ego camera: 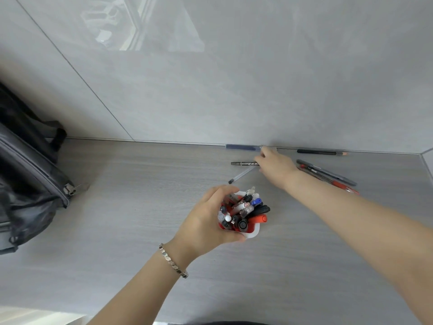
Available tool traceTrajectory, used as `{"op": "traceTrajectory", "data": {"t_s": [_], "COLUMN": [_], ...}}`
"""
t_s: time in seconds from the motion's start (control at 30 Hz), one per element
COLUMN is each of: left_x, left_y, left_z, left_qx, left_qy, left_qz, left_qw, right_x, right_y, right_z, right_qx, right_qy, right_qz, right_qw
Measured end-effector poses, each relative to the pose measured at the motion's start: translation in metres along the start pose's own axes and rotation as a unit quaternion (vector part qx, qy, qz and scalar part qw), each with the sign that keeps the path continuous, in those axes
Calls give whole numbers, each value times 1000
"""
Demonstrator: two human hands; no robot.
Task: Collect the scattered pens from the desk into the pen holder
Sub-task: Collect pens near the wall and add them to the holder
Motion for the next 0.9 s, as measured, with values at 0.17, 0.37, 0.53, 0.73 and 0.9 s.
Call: {"op": "traceTrajectory", "data": {"t_s": [0.17, 0.37, 0.53, 0.73, 0.9], "left_x": [0, -2, -5, -7, -11], "left_y": [-1, -1, 1, 9, 10], "left_z": [-2, -2, -7, -23, -23], "left_qx": [-9, -10, -21, 19, -27], "left_qy": [10, 13, 8, 44, 23], "left_qz": [-3, -2, -10, -61, -61], "left_qw": [1000, 1000, 1000, 997, 998], "right_x": [-18, -79, -158, -218, -215], "right_y": [13, -7, -27, -29, -39], "right_z": [26, 14, -23, -23, 1], "right_qx": [10, 179, 345, 489, 388], "right_qy": [-45, 10, 67, 127, 107], "right_qz": [26, -51, -79, -46, 13], "right_qw": [999, 982, 933, 862, 915]}}
Point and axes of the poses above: each hand's wrist, its own x-axis towards the middle knuckle, its own y-axis out of the palm, z = x × y, the point moved 5 cm from there along x, towards the middle knuckle, and after that the axes turned 3 degrees about z, right-handed, at the moved point
